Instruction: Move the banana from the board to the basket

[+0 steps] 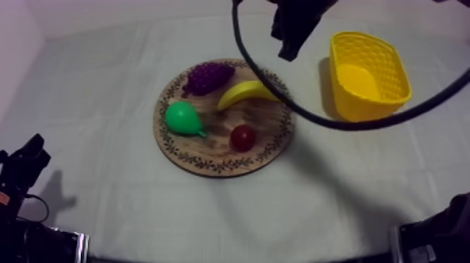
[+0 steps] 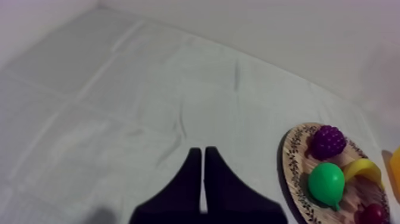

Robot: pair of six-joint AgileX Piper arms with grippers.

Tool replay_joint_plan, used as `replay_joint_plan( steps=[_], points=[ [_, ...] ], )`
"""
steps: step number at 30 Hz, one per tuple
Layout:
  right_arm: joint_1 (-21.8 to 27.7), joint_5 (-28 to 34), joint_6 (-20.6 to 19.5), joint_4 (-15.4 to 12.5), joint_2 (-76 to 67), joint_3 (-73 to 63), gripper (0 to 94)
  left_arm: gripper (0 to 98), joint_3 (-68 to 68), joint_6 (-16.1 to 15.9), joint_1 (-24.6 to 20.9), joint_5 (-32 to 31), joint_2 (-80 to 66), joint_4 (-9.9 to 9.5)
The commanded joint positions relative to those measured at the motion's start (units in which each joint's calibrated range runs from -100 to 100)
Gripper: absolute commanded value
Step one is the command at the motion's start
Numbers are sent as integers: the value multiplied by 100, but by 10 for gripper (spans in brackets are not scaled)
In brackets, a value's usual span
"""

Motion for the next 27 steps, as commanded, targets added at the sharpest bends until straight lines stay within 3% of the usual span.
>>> replay_joint_plan(
  steps=[1,12,24,27],
  points=[
    [17,120,163,7,214,-35,68,1,3,-1,-3,-2,-3,2],
    [104,15,554,3,352,368,120,1,3,-1,-3,-2,-3,2],
    [34,15,692,-93,265,562,158,1,3,-1,-3,-2,-3,2],
    [-20,10,643,-56,265,601,214,1,3,-1,-3,-2,-3,2]
  ],
)
